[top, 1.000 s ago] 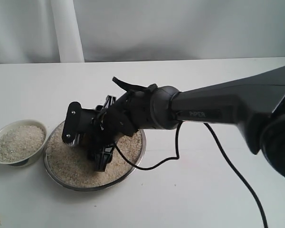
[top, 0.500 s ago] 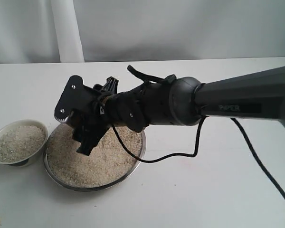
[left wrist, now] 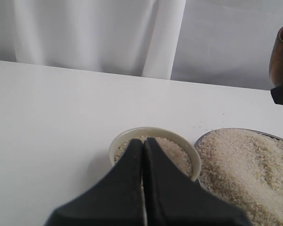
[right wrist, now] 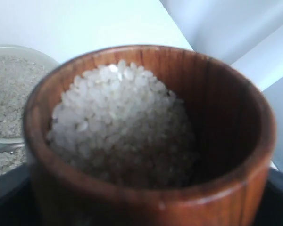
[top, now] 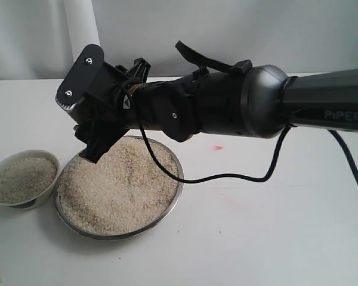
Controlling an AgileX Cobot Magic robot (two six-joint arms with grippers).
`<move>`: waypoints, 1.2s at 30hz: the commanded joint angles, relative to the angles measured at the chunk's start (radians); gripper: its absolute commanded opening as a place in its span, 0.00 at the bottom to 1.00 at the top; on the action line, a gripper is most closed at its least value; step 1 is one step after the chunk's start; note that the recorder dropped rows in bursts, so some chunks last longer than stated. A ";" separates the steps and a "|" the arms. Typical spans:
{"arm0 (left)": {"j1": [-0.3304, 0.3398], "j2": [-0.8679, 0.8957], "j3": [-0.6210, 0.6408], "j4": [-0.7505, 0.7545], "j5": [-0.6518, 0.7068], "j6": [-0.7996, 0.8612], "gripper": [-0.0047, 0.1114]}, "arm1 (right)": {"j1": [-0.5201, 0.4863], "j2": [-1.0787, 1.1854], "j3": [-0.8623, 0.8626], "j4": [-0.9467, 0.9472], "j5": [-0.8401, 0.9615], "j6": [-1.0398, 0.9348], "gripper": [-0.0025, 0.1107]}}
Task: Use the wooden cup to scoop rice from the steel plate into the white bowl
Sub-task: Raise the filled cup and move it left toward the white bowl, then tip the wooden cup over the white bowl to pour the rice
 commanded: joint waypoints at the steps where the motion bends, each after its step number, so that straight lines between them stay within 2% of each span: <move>1: -0.002 0.000 0.002 -0.001 -0.007 -0.004 0.04 | -0.001 -0.014 0.003 0.009 -0.025 0.003 0.02; 11: -0.002 0.000 0.002 -0.001 -0.007 -0.004 0.04 | 0.001 0.016 0.000 -0.021 -0.065 -0.028 0.02; 15: -0.002 0.000 0.002 -0.001 -0.007 -0.004 0.04 | 0.012 0.101 -0.004 -0.046 -0.153 -0.035 0.02; 21: -0.002 0.000 0.002 -0.001 -0.007 -0.004 0.04 | 0.047 0.208 -0.267 -0.053 0.025 -0.080 0.02; 25: -0.002 0.000 0.002 -0.001 -0.007 -0.004 0.04 | 0.064 0.276 -0.416 -0.140 0.134 -0.080 0.02; 32: -0.002 0.000 0.002 -0.001 -0.007 -0.004 0.04 | 0.101 0.368 -0.572 -0.312 0.259 -0.069 0.02; 36: -0.002 0.000 0.002 -0.001 -0.007 -0.004 0.04 | 0.130 0.399 -0.607 -0.578 0.281 0.095 0.02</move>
